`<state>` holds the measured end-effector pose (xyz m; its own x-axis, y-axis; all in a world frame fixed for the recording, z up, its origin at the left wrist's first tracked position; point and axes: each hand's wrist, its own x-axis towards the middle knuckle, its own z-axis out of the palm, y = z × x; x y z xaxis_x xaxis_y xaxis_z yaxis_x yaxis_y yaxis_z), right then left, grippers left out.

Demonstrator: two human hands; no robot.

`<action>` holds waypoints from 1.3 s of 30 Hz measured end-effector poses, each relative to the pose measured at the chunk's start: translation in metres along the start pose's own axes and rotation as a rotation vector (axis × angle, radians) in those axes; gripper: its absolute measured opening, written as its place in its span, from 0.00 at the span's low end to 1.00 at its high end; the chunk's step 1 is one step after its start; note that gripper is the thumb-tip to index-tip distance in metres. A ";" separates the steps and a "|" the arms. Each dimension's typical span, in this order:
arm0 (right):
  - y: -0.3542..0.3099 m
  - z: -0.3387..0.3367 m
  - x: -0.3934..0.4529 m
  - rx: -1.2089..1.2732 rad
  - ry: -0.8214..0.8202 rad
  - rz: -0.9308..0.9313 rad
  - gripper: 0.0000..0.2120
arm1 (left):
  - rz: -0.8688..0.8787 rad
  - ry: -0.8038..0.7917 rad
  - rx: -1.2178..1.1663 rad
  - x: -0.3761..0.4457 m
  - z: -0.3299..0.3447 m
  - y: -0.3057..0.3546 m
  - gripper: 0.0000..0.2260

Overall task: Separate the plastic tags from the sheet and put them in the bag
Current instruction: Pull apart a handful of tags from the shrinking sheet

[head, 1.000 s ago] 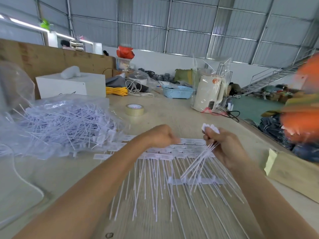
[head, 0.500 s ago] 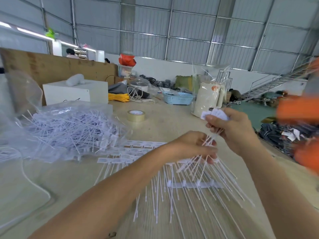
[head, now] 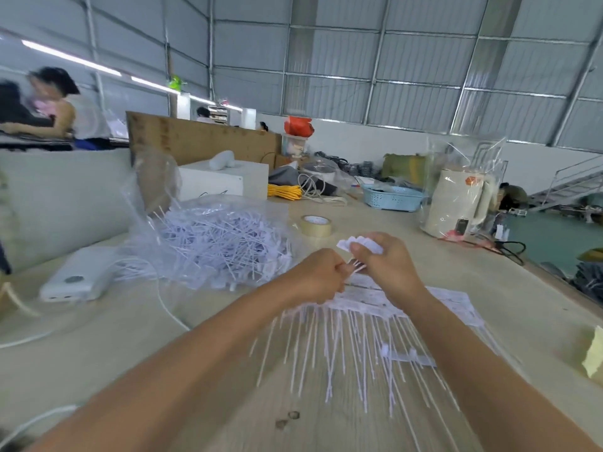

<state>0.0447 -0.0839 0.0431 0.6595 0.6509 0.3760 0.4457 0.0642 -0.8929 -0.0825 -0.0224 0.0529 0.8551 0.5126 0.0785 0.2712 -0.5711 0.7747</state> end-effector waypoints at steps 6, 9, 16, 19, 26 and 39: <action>-0.031 0.087 -0.006 -0.099 -0.145 -0.273 0.18 | -0.033 0.104 0.238 -0.045 -0.084 -0.048 0.15; -0.035 0.110 -0.001 -0.367 -0.050 -0.486 0.12 | -0.126 0.075 0.300 -0.059 -0.122 -0.073 0.18; -0.031 0.122 0.034 -1.177 -0.166 -0.182 0.24 | -0.188 0.152 0.404 -0.022 -0.141 -0.115 0.19; -0.032 0.122 0.047 -1.075 -0.209 -0.143 0.35 | -0.153 0.176 0.405 0.007 -0.132 -0.119 0.14; -0.028 0.115 0.055 -0.879 -0.137 -0.233 0.40 | -0.184 0.403 0.652 0.063 -0.114 -0.114 0.11; -0.025 0.084 0.042 -0.846 -0.284 -0.271 0.38 | -0.501 0.295 1.310 0.068 -0.076 -0.089 0.20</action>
<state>0.0100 0.0054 0.0599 0.3460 0.8619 0.3706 0.9290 -0.2594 -0.2640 -0.0816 0.1117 0.0370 0.4720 0.8522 0.2260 0.8547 -0.3794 -0.3543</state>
